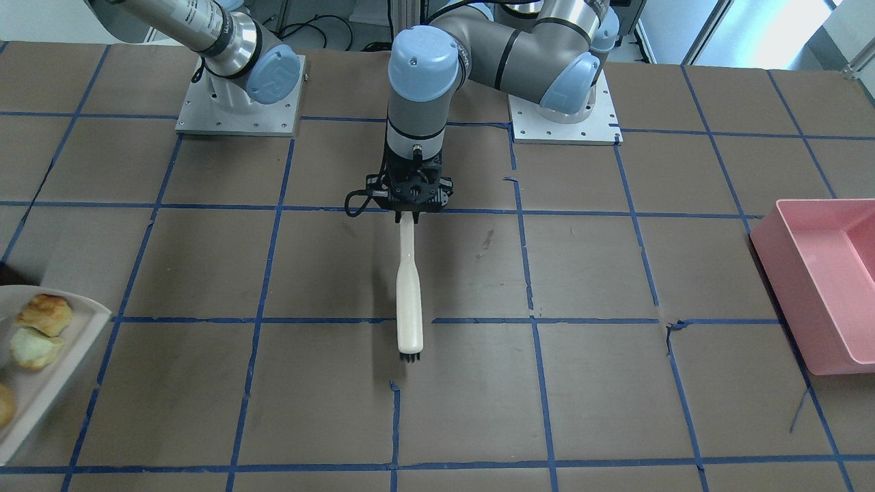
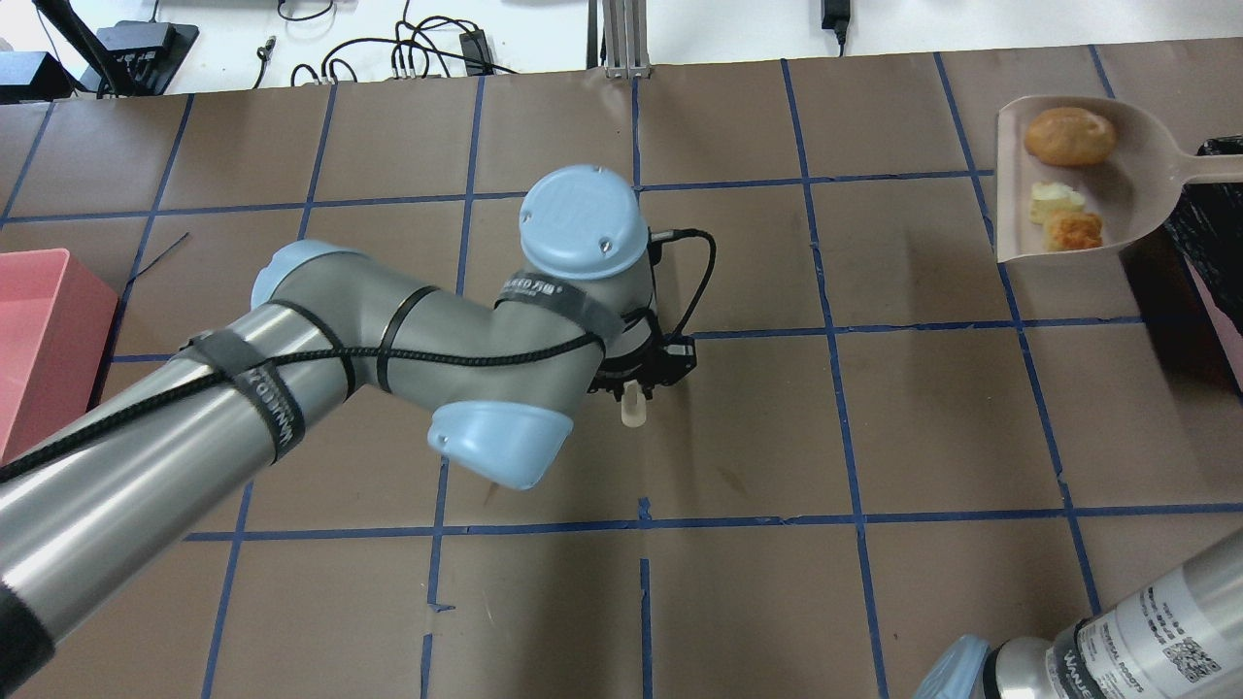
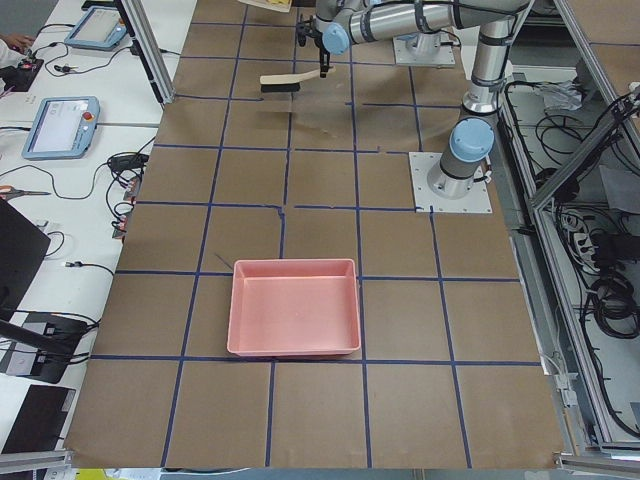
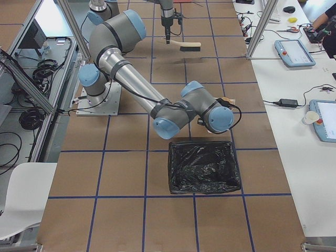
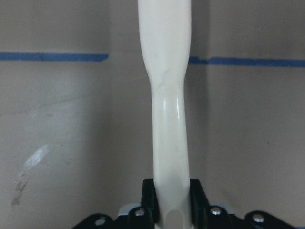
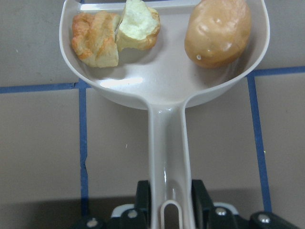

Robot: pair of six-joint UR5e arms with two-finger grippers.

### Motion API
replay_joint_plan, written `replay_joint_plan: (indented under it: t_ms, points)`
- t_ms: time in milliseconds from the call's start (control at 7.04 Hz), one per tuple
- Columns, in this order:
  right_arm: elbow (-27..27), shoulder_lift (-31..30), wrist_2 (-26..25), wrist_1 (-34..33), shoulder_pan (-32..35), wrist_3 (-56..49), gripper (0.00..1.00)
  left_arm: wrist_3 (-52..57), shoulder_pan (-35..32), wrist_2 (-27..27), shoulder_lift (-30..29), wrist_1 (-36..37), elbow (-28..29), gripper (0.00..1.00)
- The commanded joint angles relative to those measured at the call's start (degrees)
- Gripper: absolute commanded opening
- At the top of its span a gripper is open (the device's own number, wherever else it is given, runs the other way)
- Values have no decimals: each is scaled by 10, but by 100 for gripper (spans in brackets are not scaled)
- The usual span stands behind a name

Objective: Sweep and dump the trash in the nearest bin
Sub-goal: 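Lift the loaded dustpan away with the right gripper while left draws brush back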

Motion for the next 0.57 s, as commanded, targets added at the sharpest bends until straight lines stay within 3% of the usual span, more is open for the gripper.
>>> replay_joint_plan:
  t_ms: [0,426]
  points:
    - [-55,1,6,4,-96,1,0,2,-10,-1,61,10,-89,5]
    - [-142,5,-50,32,-150,-2,0,29,-29,-6,62,9,-91,5]
